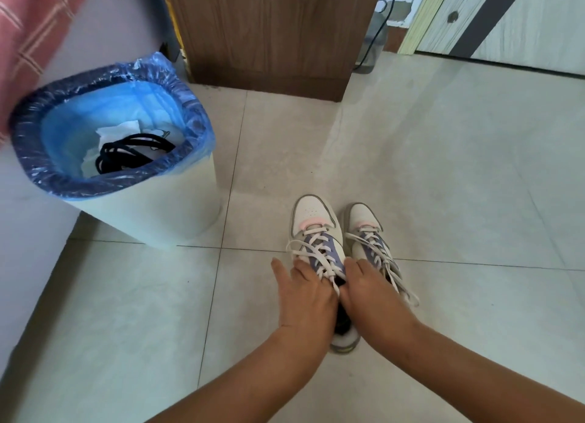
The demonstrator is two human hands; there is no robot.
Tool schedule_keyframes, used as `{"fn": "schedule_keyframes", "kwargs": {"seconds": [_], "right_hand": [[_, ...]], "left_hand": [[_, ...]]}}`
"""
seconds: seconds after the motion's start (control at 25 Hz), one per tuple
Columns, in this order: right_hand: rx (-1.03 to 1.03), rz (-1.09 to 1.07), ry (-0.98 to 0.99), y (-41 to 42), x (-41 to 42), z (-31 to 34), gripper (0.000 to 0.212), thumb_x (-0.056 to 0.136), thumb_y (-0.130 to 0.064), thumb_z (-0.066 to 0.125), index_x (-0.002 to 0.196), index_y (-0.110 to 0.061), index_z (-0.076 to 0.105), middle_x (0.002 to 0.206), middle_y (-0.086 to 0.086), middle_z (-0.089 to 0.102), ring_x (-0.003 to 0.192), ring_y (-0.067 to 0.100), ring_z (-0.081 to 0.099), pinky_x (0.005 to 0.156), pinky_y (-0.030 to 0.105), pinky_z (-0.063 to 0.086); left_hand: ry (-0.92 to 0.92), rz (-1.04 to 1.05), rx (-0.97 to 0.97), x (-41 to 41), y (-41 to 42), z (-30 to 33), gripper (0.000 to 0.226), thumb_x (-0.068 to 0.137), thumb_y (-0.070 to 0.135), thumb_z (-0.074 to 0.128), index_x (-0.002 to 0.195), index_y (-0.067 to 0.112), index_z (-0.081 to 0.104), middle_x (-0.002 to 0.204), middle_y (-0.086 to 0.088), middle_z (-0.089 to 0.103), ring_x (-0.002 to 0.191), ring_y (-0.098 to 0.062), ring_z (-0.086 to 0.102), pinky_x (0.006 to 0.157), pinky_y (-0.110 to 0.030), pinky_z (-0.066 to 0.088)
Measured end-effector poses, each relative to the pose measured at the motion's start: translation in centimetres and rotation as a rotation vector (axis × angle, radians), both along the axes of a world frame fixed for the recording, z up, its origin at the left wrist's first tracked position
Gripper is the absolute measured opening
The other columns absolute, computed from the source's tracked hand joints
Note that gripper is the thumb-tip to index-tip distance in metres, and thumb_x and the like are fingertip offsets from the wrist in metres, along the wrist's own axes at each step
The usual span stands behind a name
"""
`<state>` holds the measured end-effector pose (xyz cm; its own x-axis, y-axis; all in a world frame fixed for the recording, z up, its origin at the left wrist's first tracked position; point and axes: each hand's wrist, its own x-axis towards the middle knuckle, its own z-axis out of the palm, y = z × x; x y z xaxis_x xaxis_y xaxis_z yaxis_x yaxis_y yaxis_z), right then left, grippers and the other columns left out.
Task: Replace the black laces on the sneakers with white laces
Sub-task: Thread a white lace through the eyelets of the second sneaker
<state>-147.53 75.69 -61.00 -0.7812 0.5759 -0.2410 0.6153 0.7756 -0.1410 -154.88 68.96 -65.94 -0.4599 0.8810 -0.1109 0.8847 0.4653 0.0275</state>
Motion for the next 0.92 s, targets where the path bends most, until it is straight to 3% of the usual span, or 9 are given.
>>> {"fn": "schedule_keyframes", "kwargs": {"seconds": [0.08,0.2,0.28,0.32,0.4,0.52,0.72,0.84,0.92], "right_hand": [[-0.079,-0.03,-0.105,-0.1,0.1,-1.1,0.035,0.026,0.003,0.086,0.053,-0.001,0.064,0.063,0.012,0.058,0.053,0.024,0.057,0.041,0.028,0.048],[-0.092,0.013,-0.103,0.2,0.2,-2.9,0.032,0.029,0.006,0.085,0.05,-0.001,0.062,0.061,0.012,0.055,0.051,0.024,0.055,0.037,0.029,0.047],[-0.16,0.023,-0.044,0.3,0.5,-4.1,0.023,0.04,0.007,0.08,0.053,-0.002,0.062,0.062,0.012,0.053,0.051,0.023,0.054,0.037,0.026,0.043],[-0.124,0.036,0.005,0.5,0.6,-4.5,0.014,0.05,0.004,0.074,0.058,-0.002,0.064,0.066,0.011,0.052,0.053,0.023,0.055,0.039,0.026,0.041],[-0.201,-0.039,0.064,0.4,1.0,-4.9,0.01,0.073,0.002,0.061,0.083,0.003,0.065,0.084,0.015,0.056,0.071,0.028,0.061,0.054,0.032,0.046],[-0.38,-0.056,0.032,-0.2,2.0,-5.9,0.028,0.097,-0.01,0.037,0.121,0.004,0.044,0.122,0.021,0.047,0.114,0.031,0.049,0.091,0.035,0.039],[-0.542,-0.146,0.022,0.1,2.4,-6.8,0.027,0.097,-0.029,0.042,0.114,-0.009,0.043,0.112,0.015,0.061,0.102,0.031,0.059,0.081,0.035,0.044],[-0.465,-0.106,-0.075,0.7,2.0,-6.4,0.029,0.098,-0.033,0.038,0.115,-0.009,0.042,0.112,0.016,0.063,0.102,0.034,0.06,0.077,0.035,0.043],[-0.413,-0.079,-0.093,0.6,2.0,-6.4,0.03,0.098,-0.034,0.038,0.114,-0.009,0.043,0.111,0.016,0.063,0.101,0.034,0.06,0.078,0.036,0.044]], "left_hand": [[-0.02,-0.008,-0.019,-0.2,0.1,-0.1,0.048,0.03,0.038,0.09,0.068,0.012,0.076,0.064,-0.021,0.065,0.051,-0.027,0.062,0.082,-0.06,0.044],[-0.07,-0.057,-0.067,-0.3,0.5,-0.2,0.038,0.029,0.037,0.089,0.058,0.018,0.073,0.053,-0.011,0.059,0.044,-0.022,0.055,0.086,-0.047,0.035],[-0.013,-0.034,-0.188,-0.3,0.5,0.0,0.049,0.058,0.047,0.08,0.096,0.016,0.075,0.086,-0.025,0.066,0.07,-0.028,0.064,0.094,-0.057,0.034],[0.024,-0.003,-0.232,0.1,0.7,-0.6,0.057,0.079,0.045,0.064,0.125,0.012,0.06,0.114,-0.032,0.056,0.093,-0.033,0.062,0.1,-0.062,0.027],[-0.001,0.001,-0.319,0.7,0.6,-1.9,0.055,0.096,0.033,0.04,0.145,0.008,0.031,0.138,-0.027,0.033,0.116,-0.035,0.048,0.105,-0.062,0.018],[-0.04,-0.052,-0.234,1.1,-1.1,-3.3,0.041,0.095,0.02,0.037,0.134,0.013,0.046,0.133,-0.016,0.041,0.107,-0.029,0.054,0.094,-0.045,0.04],[-0.341,-0.062,0.093,0.3,-4.9,-4.0,0.028,0.078,0.027,0.05,0.103,0.02,0.06,0.115,-0.016,0.063,0.068,-0.027,0.068,0.043,-0.027,0.051],[-0.499,0.089,0.378,0.3,-5.8,-3.9,0.02,0.078,0.038,0.055,0.09,0.023,0.059,0.101,0.009,0.063,0.076,-0.01,0.064,0.051,-0.023,0.052],[-0.67,0.338,0.393,0.2,-5.0,-3.6,0.028,0.078,0.037,0.066,0.095,0.021,0.052,0.098,0.013,0.054,0.084,-0.007,0.057,0.066,-0.03,0.054]]}}
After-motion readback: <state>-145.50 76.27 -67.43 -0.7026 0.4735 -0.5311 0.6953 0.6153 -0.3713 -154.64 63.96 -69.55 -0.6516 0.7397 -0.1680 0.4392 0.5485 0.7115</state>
